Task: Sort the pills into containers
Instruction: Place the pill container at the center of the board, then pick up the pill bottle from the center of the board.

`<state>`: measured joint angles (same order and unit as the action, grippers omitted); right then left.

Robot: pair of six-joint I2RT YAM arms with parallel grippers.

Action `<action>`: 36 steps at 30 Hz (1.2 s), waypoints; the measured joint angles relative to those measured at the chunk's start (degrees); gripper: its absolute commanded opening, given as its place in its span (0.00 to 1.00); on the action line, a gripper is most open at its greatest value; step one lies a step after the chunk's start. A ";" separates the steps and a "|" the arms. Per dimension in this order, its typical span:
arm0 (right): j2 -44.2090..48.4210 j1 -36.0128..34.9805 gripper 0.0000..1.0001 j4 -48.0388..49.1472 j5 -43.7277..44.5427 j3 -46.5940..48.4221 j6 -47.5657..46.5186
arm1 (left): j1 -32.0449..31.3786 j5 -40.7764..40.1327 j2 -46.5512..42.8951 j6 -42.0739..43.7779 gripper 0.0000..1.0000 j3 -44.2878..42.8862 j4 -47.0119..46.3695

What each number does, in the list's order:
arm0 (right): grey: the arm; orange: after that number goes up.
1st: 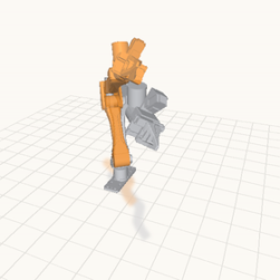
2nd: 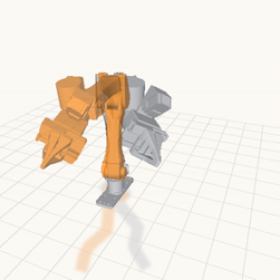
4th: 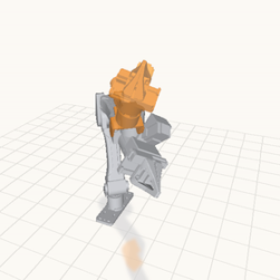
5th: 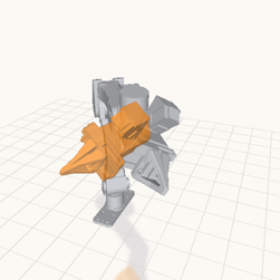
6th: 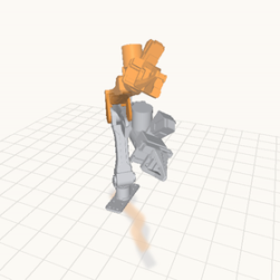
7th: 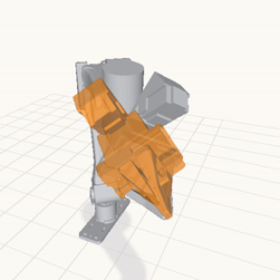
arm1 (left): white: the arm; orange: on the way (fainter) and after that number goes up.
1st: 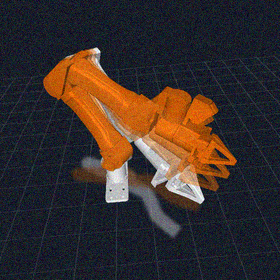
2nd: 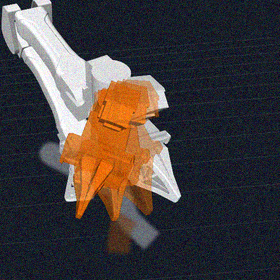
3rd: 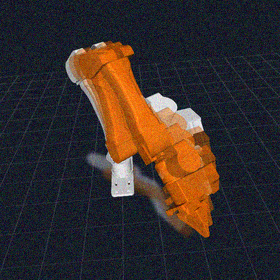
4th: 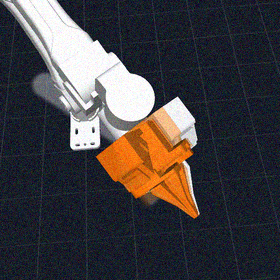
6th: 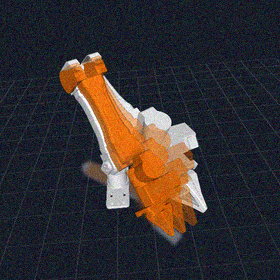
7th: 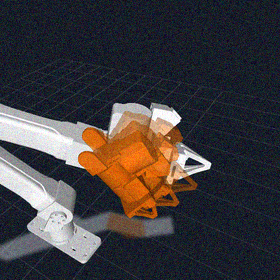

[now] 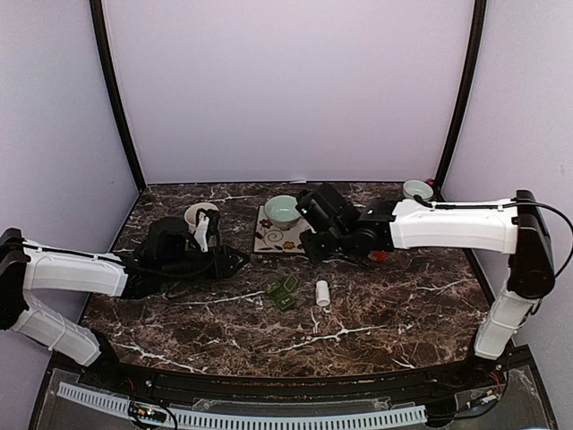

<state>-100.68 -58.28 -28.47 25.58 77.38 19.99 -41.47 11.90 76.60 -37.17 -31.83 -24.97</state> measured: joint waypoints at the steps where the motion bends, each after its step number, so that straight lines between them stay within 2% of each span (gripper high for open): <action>1: 1.81 -0.28 0.50 1.20 4.04 0.07 0.00 | -0.28 -1.29 -0.66 1.05 0.48 -0.26 0.68; 3: 4.04 -0.50 0.62 3.87 8.63 -0.17 -0.57 | -0.94 -3.85 -2.01 3.43 0.52 -1.05 1.90; 8: 12.26 -0.13 0.74 20.98 19.58 -4.90 -3.96 | -2.12 -9.20 -4.35 9.77 0.74 -3.26 2.86; 10: 14.23 0.09 0.86 28.81 22.36 -6.64 -6.40 | -2.34 -11.02 -4.96 12.63 0.96 -3.89 2.71; 11: 14.49 0.22 0.92 31.89 23.12 -6.91 -7.69 | -2.40 -11.69 -5.22 13.99 0.99 -4.00 2.54; 13: 14.40 0.44 0.97 35.65 23.54 -6.93 -9.16 | -2.47 -13.00 -5.68 16.00 0.99 -4.04 1.88; 17: 14.12 0.76 0.97 37.70 21.92 -6.93 -11.82 | -2.47 -14.23 -5.70 19.71 0.99 -4.02 -1.14; 23: 13.84 1.36 0.85 33.44 19.78 -6.03 -11.08 | -1.68 -13.97 -5.70 19.71 0.99 -4.00 -6.51; 30: 8.68 1.97 0.80 14.51 16.28 3.72 -3.67 | 1.62 -8.09 -5.01 18.23 0.99 -5.05 -4.85; 36: 4.79 2.54 0.74 -2.19 6.14 6.08 7.28 | 1.09 -6.60 -4.92 17.46 0.99 -5.20 -1.42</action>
<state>-95.90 -55.75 -30.65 31.73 83.46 27.27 -40.38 5.30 71.68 -19.70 -37.04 -26.39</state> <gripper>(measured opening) 0.765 0.988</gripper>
